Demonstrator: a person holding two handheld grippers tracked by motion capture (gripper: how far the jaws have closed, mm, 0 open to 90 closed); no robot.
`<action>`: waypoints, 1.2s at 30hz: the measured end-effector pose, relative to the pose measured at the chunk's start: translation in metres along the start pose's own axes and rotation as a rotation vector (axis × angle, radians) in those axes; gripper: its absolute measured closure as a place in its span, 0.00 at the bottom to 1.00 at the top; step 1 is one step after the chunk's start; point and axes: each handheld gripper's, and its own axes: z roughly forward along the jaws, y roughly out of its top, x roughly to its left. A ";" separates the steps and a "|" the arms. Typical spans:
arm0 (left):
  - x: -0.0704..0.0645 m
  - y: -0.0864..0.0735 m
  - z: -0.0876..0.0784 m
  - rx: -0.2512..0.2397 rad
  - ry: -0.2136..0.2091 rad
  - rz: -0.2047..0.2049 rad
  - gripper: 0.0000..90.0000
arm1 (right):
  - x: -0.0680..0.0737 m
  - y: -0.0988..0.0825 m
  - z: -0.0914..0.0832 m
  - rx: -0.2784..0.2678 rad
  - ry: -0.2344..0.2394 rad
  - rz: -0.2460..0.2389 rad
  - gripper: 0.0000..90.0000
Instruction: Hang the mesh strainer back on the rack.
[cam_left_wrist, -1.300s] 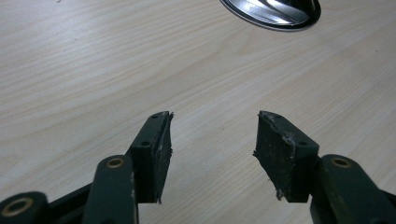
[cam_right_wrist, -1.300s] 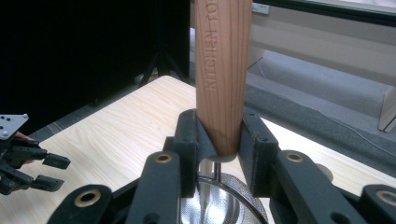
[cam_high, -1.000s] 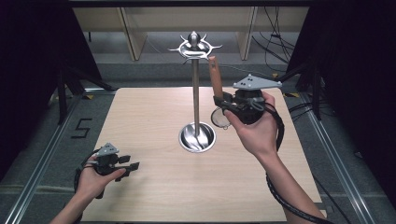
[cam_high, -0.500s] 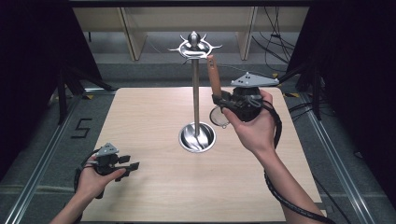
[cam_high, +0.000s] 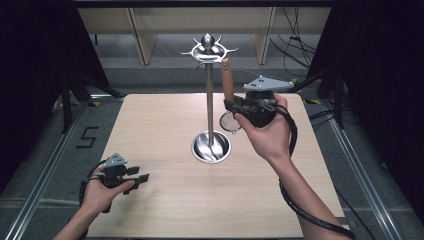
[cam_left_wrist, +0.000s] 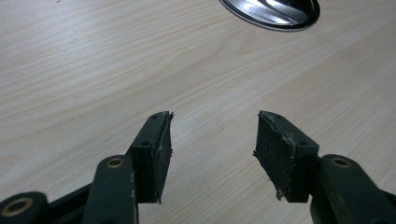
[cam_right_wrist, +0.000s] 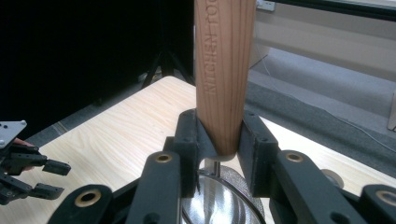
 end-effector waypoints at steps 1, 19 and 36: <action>0.000 0.000 0.000 -0.001 0.000 0.000 0.49 | 0.001 0.000 0.001 0.003 0.000 0.009 0.79; 0.001 0.000 0.000 0.004 -0.001 0.004 0.49 | -0.006 0.004 0.010 0.010 0.043 0.002 0.79; 0.001 0.000 0.000 0.000 0.002 0.002 0.49 | -0.011 0.004 0.016 0.024 0.097 0.050 0.78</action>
